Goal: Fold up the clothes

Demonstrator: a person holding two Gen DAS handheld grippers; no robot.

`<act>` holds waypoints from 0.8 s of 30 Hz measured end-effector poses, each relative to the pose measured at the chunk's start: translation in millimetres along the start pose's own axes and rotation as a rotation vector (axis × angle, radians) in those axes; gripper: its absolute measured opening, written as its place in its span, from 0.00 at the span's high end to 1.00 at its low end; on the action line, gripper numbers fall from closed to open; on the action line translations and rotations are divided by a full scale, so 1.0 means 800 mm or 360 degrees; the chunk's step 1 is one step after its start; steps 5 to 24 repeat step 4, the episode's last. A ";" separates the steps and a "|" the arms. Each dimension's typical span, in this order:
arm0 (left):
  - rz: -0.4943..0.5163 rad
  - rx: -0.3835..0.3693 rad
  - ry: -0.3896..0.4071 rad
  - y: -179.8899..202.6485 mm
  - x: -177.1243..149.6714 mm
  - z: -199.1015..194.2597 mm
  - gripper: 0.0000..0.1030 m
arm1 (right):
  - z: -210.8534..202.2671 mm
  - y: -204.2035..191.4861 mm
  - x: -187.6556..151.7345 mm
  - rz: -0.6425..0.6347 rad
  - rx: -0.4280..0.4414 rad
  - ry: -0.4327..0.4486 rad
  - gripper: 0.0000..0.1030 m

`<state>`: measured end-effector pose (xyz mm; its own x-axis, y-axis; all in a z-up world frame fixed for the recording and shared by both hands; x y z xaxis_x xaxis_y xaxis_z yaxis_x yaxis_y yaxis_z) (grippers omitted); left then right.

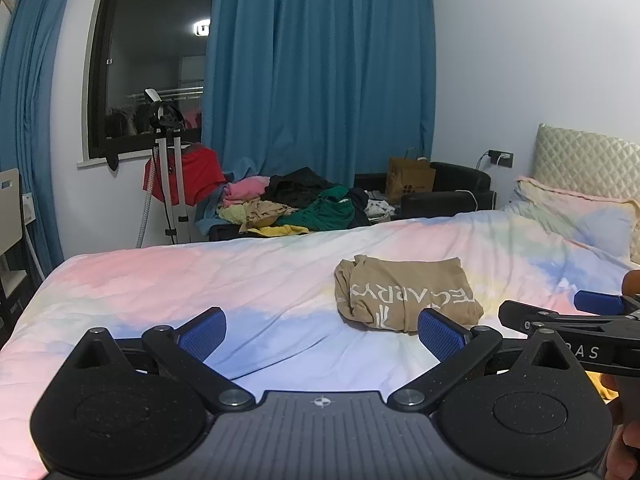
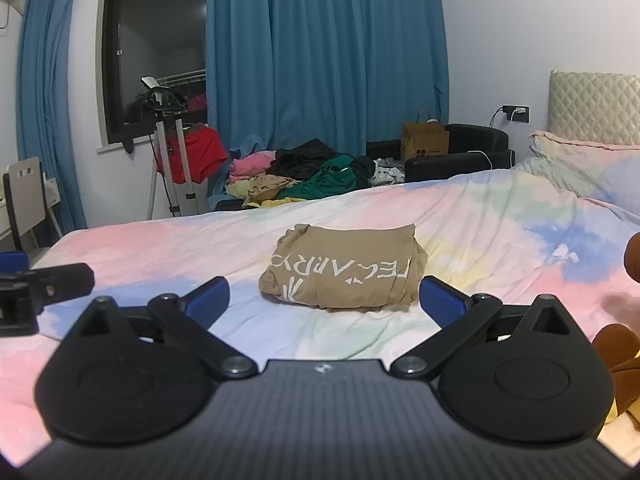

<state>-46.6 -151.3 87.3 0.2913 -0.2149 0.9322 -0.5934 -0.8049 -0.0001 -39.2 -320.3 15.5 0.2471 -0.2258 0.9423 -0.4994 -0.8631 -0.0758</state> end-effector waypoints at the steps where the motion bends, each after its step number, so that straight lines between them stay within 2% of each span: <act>1: 0.0001 0.0002 0.0000 0.000 0.000 0.000 0.00 | 0.000 0.000 0.000 -0.0002 -0.0002 0.0000 0.00; 24: -0.0005 0.0011 -0.0002 0.000 -0.001 -0.001 0.00 | 0.000 -0.001 0.000 -0.0010 -0.0006 0.0000 0.00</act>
Point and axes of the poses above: each gripper's, at about its wrist camera, not at the fingertips, and z roughly the way its jaws point, y to its right, x to its top, the point moved 8 cm from there along z, roughly the way its jaws point, and after that the axes turned 3 degrees about -x, right-handed, at the moved point
